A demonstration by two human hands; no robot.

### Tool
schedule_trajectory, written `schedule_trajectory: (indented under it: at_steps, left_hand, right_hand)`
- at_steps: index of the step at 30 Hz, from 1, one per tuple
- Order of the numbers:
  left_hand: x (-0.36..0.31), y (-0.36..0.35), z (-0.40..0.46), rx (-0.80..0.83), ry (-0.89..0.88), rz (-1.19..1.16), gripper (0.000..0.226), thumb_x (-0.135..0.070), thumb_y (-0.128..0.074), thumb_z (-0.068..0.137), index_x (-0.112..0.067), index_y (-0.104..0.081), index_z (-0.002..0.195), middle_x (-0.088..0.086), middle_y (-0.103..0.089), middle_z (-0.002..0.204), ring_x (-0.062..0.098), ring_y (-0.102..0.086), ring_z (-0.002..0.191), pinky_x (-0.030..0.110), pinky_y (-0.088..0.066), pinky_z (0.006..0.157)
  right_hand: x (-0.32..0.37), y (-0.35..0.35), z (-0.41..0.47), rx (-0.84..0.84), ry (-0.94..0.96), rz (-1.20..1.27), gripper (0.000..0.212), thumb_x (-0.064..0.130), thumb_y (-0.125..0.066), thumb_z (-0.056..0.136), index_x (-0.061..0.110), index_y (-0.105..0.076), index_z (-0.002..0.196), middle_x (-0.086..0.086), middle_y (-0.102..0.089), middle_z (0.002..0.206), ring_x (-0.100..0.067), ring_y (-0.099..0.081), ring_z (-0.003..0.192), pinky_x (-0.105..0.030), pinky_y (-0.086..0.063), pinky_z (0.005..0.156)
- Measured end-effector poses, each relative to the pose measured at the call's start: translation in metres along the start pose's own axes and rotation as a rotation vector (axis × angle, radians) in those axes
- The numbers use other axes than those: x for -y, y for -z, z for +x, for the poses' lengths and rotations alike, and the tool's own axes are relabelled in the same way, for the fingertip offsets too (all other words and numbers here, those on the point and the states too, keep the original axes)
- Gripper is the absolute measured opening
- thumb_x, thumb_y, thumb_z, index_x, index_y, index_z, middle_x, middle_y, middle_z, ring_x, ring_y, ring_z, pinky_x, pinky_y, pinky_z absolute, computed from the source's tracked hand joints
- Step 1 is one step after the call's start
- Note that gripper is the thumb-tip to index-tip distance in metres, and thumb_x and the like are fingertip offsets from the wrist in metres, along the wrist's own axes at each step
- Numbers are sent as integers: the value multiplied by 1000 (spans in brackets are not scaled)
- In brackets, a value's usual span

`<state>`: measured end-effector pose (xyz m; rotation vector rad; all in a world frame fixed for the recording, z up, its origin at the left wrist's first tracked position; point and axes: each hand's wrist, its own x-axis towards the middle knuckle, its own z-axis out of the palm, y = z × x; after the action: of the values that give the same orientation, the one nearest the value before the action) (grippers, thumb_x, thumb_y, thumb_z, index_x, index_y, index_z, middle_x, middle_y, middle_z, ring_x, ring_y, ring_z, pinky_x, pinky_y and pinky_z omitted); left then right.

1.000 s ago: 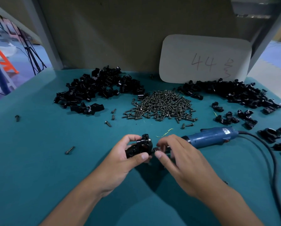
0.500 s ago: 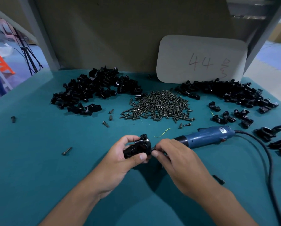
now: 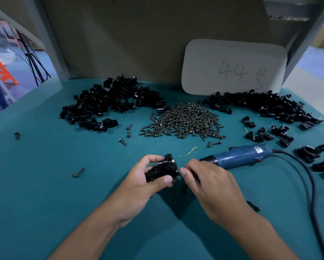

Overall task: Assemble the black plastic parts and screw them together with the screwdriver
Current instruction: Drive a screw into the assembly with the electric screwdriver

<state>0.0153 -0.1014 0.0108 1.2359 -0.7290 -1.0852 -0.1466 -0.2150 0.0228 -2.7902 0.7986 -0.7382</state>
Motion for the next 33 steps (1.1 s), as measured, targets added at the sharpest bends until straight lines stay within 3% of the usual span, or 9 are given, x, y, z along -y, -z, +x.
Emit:
schedule_trajectory:
  at_steps: [5, 7, 9, 12, 14, 17, 22, 27, 33]
  left_hand:
    - [0, 2, 2, -28, 8, -135, 50, -6, -76, 78, -5, -54, 123, 12, -74, 98, 24, -71, 91, 28, -56, 93]
    - [-1, 3, 3, -55, 6, -110, 47, -7, -72, 77, -7, -55, 121, 16, -73, 102, 23, -73, 91, 25, -58, 89]
    - [1, 2, 3, -60, -14, -6, 42, -5, -76, 83, -12, -55, 119, 19, -73, 104, 19, -73, 89, 21, -56, 82]
    - [4, -1, 2, -48, -62, 166, 43, -16, -79, 81, -20, -54, 115, 15, -72, 105, 13, -68, 88, 18, -52, 80]
    - [7, -1, 2, -27, -104, 233, 37, -13, -78, 86, -23, -53, 113, 6, -71, 103, 8, -65, 90, 17, -49, 82]
    - [8, -2, 1, -1, -159, 285, 36, -17, -77, 85, -28, -54, 111, -12, -69, 94, 2, -63, 85, 14, -47, 79]
    - [11, 0, 1, 50, -179, 273, 40, -22, -73, 83, -35, -58, 118, -8, -72, 111, 12, -69, 104, 26, -53, 95]
    - [11, -2, 4, -5, -184, 224, 29, -27, -68, 86, -21, -64, 114, -11, -74, 105, 5, -69, 94, 23, -56, 78]
    - [11, -3, 4, -39, -240, 278, 20, -36, -68, 89, -32, -68, 109, -10, -73, 103, 4, -67, 85, 21, -54, 70]
  right_hand:
    - [-1, -1, 2, -121, 119, 100, 10, 28, -49, 96, 22, -56, 93, 14, -51, 83, -11, -48, 76, -23, -38, 65]
    - [-3, 1, 2, -104, 0, 292, 6, 29, -45, 95, 31, -50, 94, 14, -50, 80, -8, -48, 74, -21, -37, 65]
    - [1, 1, 2, -89, -250, 714, 13, 26, -40, 92, 36, -47, 87, 8, -50, 72, -9, -43, 63, -22, -35, 58]
    - [9, 2, 7, 4, -623, 1524, 21, 8, -34, 93, 21, -49, 86, 3, -45, 69, -12, -35, 56, -24, -32, 51]
    - [12, 5, 10, 106, -687, 1677, 12, 17, -40, 97, 15, -47, 87, 3, -44, 72, -10, -33, 57, -22, -33, 50]
    - [13, 3, 7, 119, -517, 1361, 18, 33, -60, 87, 16, -53, 84, 10, -47, 71, -6, -39, 60, -21, -37, 56]
    - [13, -2, 0, -1, -197, 708, 10, 37, -66, 95, 28, -61, 94, 27, -53, 67, -5, -43, 59, -14, -33, 57]
    - [10, -1, 1, -26, -180, 691, 10, 22, -74, 93, 28, -66, 91, 33, -55, 67, 3, -51, 62, -7, -35, 59]
    - [8, -4, 0, -22, -241, 824, 12, 24, -77, 89, 32, -68, 90, 23, -58, 65, -3, -44, 57, -14, -35, 56]
